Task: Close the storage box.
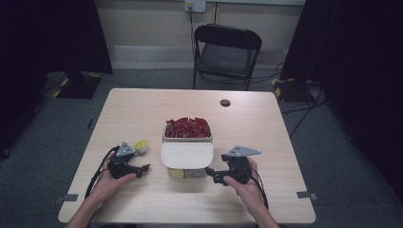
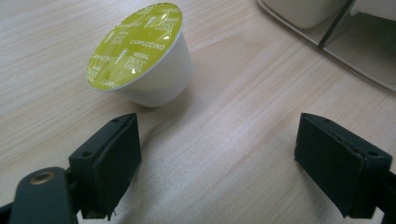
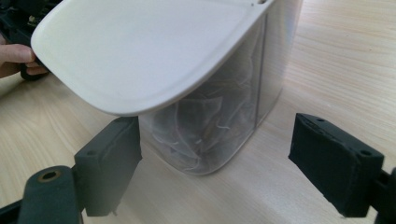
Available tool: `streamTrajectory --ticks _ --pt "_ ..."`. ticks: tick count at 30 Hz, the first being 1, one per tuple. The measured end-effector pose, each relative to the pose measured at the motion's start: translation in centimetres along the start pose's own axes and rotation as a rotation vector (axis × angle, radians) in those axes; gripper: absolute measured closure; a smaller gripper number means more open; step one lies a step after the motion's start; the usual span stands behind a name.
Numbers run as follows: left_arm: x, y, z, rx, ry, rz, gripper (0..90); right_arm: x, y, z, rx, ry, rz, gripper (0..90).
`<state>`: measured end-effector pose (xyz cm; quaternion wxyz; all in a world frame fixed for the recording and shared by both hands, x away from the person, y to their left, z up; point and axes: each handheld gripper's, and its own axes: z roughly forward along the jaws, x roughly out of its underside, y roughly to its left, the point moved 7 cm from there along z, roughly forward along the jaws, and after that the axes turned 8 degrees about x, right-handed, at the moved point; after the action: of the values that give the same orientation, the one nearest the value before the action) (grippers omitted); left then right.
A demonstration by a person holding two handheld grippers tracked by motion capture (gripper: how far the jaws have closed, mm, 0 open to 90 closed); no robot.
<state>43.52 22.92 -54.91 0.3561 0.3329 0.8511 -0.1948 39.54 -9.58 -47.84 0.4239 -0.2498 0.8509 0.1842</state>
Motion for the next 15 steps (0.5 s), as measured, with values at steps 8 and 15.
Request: streamTrajectory --ticks 8,15 --pt "0.0 0.0 0.0 0.000 0.000 0.000 14.0 0.0 -1.0 -0.7 0.030 -0.009 0.011 15.9" --pt "0.0 0.1 0.0 -0.007 -0.006 -0.008 14.1 -0.5 -2.5 -1.9 0.063 -0.044 0.043 15.8"
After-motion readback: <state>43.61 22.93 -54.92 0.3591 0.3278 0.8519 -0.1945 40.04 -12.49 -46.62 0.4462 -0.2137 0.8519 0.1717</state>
